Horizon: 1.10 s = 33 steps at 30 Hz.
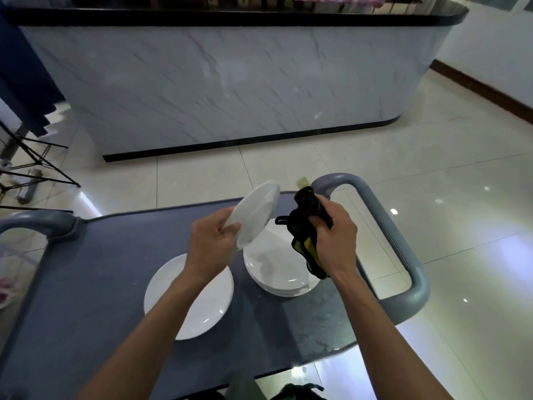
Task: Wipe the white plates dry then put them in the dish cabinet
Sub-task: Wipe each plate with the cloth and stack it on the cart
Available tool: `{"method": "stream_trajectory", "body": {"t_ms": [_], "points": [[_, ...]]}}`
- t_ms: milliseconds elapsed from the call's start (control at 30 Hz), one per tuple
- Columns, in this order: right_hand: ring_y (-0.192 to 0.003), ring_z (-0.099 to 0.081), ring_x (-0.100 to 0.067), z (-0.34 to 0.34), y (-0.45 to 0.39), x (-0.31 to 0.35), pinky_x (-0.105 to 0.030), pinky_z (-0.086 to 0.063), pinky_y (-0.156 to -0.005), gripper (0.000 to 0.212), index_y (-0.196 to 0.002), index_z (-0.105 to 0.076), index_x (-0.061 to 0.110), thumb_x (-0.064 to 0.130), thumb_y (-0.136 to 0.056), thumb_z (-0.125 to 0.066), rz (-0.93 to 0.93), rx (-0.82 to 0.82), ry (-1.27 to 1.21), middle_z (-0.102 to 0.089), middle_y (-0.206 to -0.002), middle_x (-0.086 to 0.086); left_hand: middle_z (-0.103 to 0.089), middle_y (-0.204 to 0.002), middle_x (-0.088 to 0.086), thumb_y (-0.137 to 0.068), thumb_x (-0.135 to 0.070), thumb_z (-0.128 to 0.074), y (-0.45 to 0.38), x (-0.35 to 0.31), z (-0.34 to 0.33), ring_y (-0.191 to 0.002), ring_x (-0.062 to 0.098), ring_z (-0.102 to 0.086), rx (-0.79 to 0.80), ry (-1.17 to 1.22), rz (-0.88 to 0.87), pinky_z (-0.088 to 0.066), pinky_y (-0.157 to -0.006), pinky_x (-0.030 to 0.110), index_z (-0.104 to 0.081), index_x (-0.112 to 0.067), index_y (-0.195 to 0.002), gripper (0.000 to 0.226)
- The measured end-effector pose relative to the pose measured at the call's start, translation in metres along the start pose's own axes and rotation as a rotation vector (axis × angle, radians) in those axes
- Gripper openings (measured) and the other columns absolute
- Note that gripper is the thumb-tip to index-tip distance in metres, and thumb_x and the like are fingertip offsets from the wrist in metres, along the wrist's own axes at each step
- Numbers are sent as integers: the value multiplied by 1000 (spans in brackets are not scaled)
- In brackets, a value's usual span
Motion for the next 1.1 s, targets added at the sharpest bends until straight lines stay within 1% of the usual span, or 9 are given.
{"method": "stream_trajectory", "body": {"t_ms": [133,200,333,433,500,600,700,800,1100], "points": [[-106,-60,-2,21,1,-27,-10,-43,-88,42,-119,-65,40,8,-93,-59,-96,19,5,-66,-109,20,-70,-78,-1,-92,-7,-63,4,-15,-32,-66,26,-63,56,-207,-140,-54,-61,33,-73,-23,-114,29],[-104,-60,1,30,3,-31,-6,-40,-85,44,-116,-65,43,6,-92,-60,-98,13,-14,-66,-108,23,-71,-76,3,-94,-7,-63,7,-20,-45,-63,29,-62,72,-274,-192,-55,-61,40,-73,-21,-115,27],[-100,-58,9,44,8,-36,-1,-38,-83,51,-112,-58,49,3,-90,-61,-72,12,-3,-60,-103,39,-69,-73,7,-95,-7,-61,15,-23,-67,-62,33,-62,102,-372,-219,-55,-59,43,-71,-17,-115,25],[-103,-57,7,52,11,-45,-1,-37,-85,52,-115,-58,49,3,-89,-62,-88,15,19,-60,-104,37,-67,-69,7,-86,3,-65,23,-28,-79,-54,36,-56,73,-432,-234,-52,-51,41,-73,-16,-109,31],[-103,-58,5,56,13,-51,-2,-39,-85,51,-116,-60,47,3,-89,-62,-83,16,0,-61,-105,34,-69,-70,4,-75,10,-71,30,-33,-88,-52,35,-57,48,-466,-266,-50,-47,34,-74,-16,-102,38],[-104,-59,2,63,15,-56,-3,-39,-86,52,-113,-61,49,3,-89,-62,-66,26,-3,-61,-108,34,-73,-78,-2,-67,12,-72,40,-34,-101,-58,31,-64,35,-544,-317,-48,-47,30,-74,-18,-102,46],[-108,-58,-4,68,18,-65,-9,-40,-91,52,-117,-59,49,5,-89,-63,-70,38,22,-61,-110,32,-76,-87,-4,-72,7,-63,49,-31,-114,-72,26,-71,73,-571,-348,-54,-51,34,-75,-19,-106,45],[-110,-57,-11,72,20,-74,-18,-41,-95,50,-122,-59,45,6,-91,-63,-76,45,29,-62,-112,26,-74,-87,-2,-74,2,-60,61,-27,-127,-77,26,-71,145,-595,-355,-53,-53,34,-74,-19,-105,41],[-111,-57,-15,79,33,-96,-28,-45,-100,45,-125,-65,34,6,-91,-65,-125,67,36,-65,-117,15,-74,-108,6,-76,-4,-82,89,-11,-151,-96,34,-70,284,-574,-393,-60,-74,45,-75,-13,-108,34]]}}
Point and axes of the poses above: each hand's wrist, its own y-axis away from the middle knuckle, its own z-axis out of the back of the hand, x = y × z, the point moved 4 cm from there along -y, towards the middle knuckle
